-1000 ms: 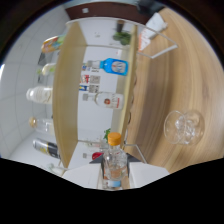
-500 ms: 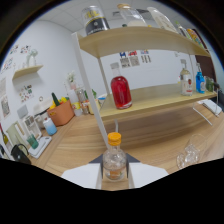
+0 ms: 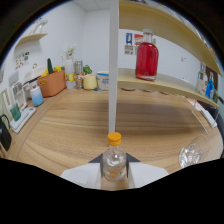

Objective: Make me a cup of Mount Fuji.

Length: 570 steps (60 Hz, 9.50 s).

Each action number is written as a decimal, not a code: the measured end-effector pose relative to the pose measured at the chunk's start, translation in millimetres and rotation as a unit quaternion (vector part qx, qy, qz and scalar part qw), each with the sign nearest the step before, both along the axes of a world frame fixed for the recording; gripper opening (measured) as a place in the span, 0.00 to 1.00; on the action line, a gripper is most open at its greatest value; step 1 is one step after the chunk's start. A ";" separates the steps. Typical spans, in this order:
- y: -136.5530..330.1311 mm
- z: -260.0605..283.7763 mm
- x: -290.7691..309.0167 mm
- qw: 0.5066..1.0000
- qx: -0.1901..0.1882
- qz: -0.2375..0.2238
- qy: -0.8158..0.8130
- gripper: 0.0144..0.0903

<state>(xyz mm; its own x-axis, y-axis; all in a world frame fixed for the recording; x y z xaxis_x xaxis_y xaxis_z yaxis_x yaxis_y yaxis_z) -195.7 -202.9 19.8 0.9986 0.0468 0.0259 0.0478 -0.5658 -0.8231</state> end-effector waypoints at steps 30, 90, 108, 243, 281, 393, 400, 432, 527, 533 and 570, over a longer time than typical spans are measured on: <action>-40.6 46.1 8.4 0.997 0.021 0.059 0.037 0.95; 78.3 179.9 322.8 0.987 0.158 0.004 0.004 0.72; 99.6 158.7 321.1 0.990 0.139 0.011 0.021 0.29; -26.6 159.8 383.1 0.979 0.178 0.048 -0.084 0.28; -26.4 0.1 460.1 1.000 0.005 -0.010 0.007 0.28; 29.7 374.4 132.7 0.972 0.228 0.006 0.056 0.93; 64.4 385.0 130.7 0.968 0.246 0.005 0.039 0.84; 89.9 391.1 133.2 0.974 0.227 -0.014 0.020 0.33; -11.7 136.2 144.8 0.493 0.054 -0.214 0.842 0.33; -12.0 136.5 143.0 0.504 0.049 -0.211 0.836 0.33; -0.4 121.6 107.1 0.978 0.147 -0.005 0.151 0.33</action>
<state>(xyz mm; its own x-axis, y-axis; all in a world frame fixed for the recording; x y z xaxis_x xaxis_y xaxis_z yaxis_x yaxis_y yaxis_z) -88.6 -203.3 141.4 0.9634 0.0716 -0.2584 -0.2260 -0.3018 -0.9262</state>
